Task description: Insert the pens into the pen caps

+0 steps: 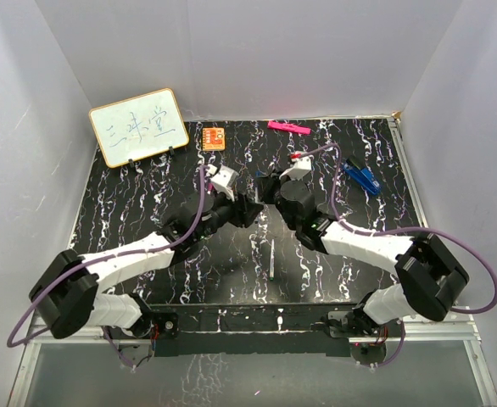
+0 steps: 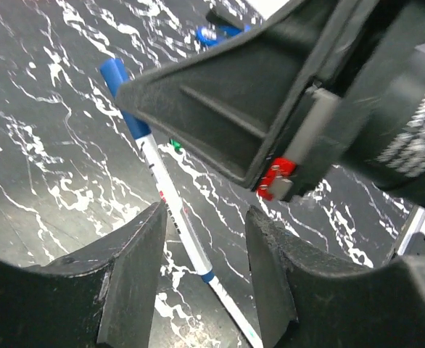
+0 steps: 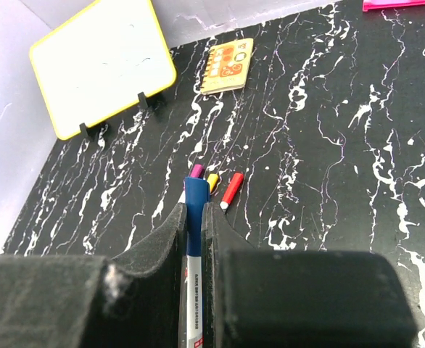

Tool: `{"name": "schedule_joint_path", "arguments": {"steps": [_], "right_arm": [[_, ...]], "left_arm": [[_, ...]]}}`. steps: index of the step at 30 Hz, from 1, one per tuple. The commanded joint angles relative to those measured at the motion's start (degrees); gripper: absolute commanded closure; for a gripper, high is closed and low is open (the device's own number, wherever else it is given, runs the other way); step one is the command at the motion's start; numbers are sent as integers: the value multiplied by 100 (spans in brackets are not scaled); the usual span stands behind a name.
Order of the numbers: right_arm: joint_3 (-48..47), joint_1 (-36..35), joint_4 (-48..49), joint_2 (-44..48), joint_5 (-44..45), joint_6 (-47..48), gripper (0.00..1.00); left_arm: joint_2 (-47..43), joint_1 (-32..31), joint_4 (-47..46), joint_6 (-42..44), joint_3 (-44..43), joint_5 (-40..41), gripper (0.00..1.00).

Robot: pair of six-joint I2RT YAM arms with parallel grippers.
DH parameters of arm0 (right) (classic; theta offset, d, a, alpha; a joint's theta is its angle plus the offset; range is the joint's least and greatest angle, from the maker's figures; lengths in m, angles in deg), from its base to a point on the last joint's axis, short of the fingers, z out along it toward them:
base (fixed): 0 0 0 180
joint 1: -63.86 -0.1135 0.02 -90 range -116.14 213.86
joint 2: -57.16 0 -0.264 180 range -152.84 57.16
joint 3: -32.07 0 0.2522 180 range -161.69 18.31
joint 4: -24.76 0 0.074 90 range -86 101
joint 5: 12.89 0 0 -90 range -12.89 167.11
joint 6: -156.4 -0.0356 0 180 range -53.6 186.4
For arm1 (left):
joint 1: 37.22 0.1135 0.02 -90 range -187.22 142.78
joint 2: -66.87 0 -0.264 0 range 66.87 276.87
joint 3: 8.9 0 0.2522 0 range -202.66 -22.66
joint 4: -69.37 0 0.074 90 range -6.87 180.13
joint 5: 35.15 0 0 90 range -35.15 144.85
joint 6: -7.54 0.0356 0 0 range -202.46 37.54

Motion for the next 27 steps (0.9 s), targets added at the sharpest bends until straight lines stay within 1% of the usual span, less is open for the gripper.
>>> {"name": "schedule_joint_path", "arguments": {"steps": [1, 8, 10, 11, 13, 15, 17, 18, 20, 22, 25, 27], "right_arm": [[188, 13, 795, 318, -125, -131, 100], [217, 8, 838, 369, -335, -190, 100], [240, 6, 839, 371, -425, -221, 100], [257, 12, 841, 365, -438, -222, 100], [294, 10, 823, 360, -419, -206, 100], [322, 8, 790, 352, -362, -143, 100], [341, 10, 723, 359, -248, -90, 100], [350, 8, 695, 375, -186, -50, 96], [351, 12, 637, 433, -10, 75, 83], [366, 12, 585, 536, 219, 204, 72], [432, 13, 579, 749, 669, 432, 40], [467, 10, 579, 887, 946, 550, 23]], "left_arm": [[324, 17, -158, -159, -254, -500, 54], [534, 16, -247, -150, -313, -449, 57], [656, 16, -277, -136, -320, -378, 62], [684, 17, -265, -125, -337, -339, 66], [719, 19, -173, -94, -406, -265, 83], [757, 16, 124, -34, -544, -114, 100], [800, 16, 497, 30, -717, 92, 100], [806, 17, 637, 93, -780, 172, 100], [771, 16, 843, 214, -816, 365, 100], [714, 24, 1040, 344, -846, 586, 100], [789, 71, 1634, 475, -1076, 892, 100], [958, 126, 2064, 536, -1287, 980, 100]]}}
